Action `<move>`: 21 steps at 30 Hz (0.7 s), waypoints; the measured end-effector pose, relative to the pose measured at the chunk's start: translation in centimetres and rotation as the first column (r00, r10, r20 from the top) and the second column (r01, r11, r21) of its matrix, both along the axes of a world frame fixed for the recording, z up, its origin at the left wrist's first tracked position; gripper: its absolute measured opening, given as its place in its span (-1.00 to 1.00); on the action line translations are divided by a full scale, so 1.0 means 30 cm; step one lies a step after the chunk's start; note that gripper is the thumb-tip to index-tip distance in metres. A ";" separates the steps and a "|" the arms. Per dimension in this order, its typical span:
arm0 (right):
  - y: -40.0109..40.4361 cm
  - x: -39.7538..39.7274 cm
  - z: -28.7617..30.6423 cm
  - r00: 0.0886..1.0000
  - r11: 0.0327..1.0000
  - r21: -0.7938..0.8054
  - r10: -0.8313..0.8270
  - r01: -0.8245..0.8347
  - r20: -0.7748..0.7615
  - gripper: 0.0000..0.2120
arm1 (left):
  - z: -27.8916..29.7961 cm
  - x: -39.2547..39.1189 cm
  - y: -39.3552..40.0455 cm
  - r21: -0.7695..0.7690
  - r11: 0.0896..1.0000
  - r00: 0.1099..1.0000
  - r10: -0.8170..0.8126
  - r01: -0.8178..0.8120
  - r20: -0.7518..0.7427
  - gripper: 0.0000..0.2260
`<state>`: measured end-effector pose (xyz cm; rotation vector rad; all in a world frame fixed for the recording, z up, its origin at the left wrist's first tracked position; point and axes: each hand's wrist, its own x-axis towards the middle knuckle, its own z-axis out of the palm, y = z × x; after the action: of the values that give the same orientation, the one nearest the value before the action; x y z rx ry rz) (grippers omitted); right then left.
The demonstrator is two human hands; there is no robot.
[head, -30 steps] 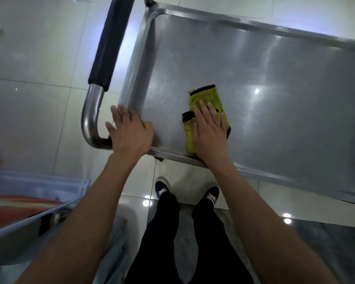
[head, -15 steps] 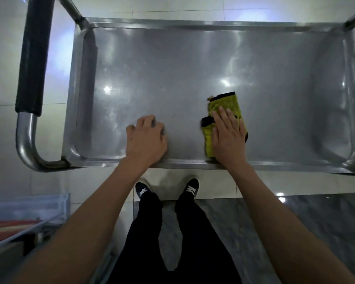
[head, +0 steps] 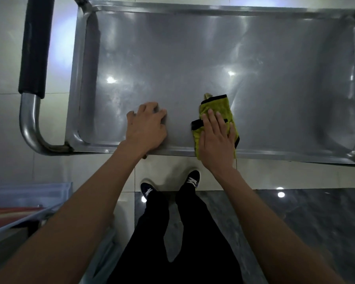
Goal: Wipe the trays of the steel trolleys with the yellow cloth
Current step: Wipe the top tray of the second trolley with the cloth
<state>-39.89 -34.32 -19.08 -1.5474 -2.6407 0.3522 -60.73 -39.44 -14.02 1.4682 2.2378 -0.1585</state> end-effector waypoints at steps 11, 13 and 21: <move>-0.093 -0.120 -0.021 1.000 1.000 0.007 -0.016 0.016 -0.014 -0.51 | 0.042 -0.153 -0.304 0.089 0.995 0.998 0.046 -0.049 0.034 -0.71; -0.131 -0.175 -0.024 1.000 1.000 0.016 0.003 -0.003 -0.009 -0.50 | 0.033 -0.161 -0.341 0.087 0.995 0.997 0.055 -0.059 0.045 -0.73; -0.246 -0.389 -0.039 0.989 0.989 0.010 0.148 -0.148 0.008 -0.49 | 0.010 -0.217 -0.499 0.220 0.956 0.980 0.179 -0.193 0.082 -0.74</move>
<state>-51.57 -41.71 -20.25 -1.3549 -2.7662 0.3398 -67.24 -54.42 -13.73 1.3411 2.3906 0.2068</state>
